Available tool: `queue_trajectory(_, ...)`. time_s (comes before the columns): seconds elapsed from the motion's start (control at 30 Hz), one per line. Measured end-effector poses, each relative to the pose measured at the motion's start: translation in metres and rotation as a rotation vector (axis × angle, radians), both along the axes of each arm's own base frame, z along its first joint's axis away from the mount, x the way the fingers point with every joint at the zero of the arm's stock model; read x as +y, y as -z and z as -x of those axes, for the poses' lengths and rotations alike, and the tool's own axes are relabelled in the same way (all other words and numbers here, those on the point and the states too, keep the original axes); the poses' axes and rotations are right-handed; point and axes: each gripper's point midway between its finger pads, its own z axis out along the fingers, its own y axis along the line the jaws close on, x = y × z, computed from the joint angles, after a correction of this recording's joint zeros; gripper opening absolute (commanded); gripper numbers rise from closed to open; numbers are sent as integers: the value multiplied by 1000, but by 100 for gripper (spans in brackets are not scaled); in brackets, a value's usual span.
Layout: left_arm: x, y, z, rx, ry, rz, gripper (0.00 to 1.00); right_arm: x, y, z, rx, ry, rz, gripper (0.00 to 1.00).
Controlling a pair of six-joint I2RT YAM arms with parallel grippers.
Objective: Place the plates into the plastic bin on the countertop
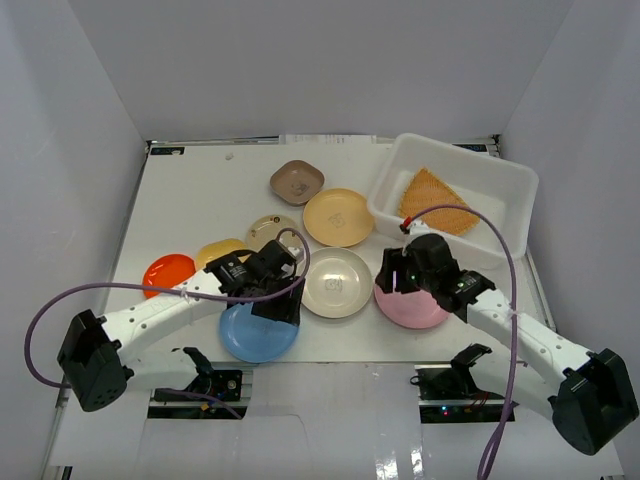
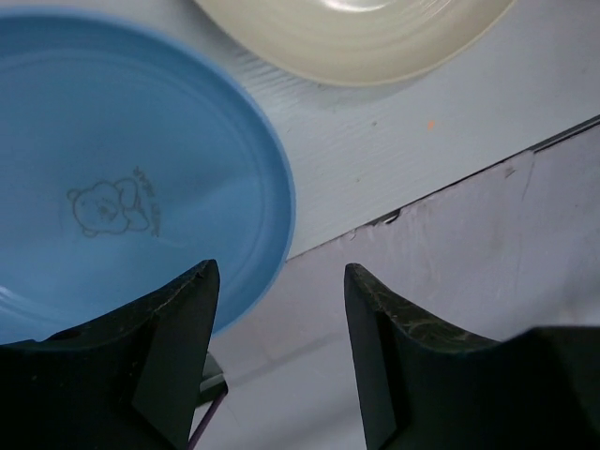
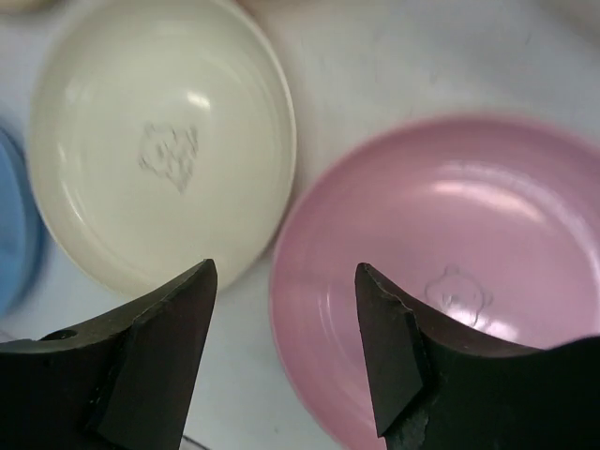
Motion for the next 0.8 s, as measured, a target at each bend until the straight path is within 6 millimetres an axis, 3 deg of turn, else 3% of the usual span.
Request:
queue_trajectory(0.07, 5, 7, 9, 25, -7, -42, 68, -1, 34, 30, 96, -46, 67, 68)
queue_trajectory(0.13, 10, 19, 17, 58, -16, -85, 68, -6, 54, 52, 164, -70, 110, 69)
queue_trajectory(0.33, 22, 64, 39, 170, -19, -247, 66, -6, 74, 77, 223, -117, 174, 67)
queue_trajectory(0.43, 23, 77, 44, 202, -22, -284, 52, -5, 81, 82, 246, -132, 203, 65)
queue_trajectory(0.5, 24, 80, 45, 203, -25, -301, 44, -7, 91, 87, 268, -142, 249, 58)
queue_trajectory(0.53, 25, 81, 45, 201, -29, -309, 33, -8, 96, 91, 283, -149, 284, 55)
queue_trajectory(0.6, 27, 82, 44, 192, -41, -319, 22, -10, 104, 96, 291, -166, 357, 34)
queue_trajectory(0.63, 28, 82, 44, 189, -43, -324, 5, -8, 104, 97, 291, -171, 382, 25)
queue_trajectory(0.67, 29, 82, 44, 188, -54, -326, 0, -6, 102, 95, 277, -174, 403, 14)
queue_trajectory(0.73, 33, 83, 46, 177, -57, -338, 0, 1, 95, 89, 233, -172, 437, 8)
queue_trajectory(0.8, 37, 83, 51, 175, -57, -347, 0, 3, 90, 89, 212, -164, 461, 8)
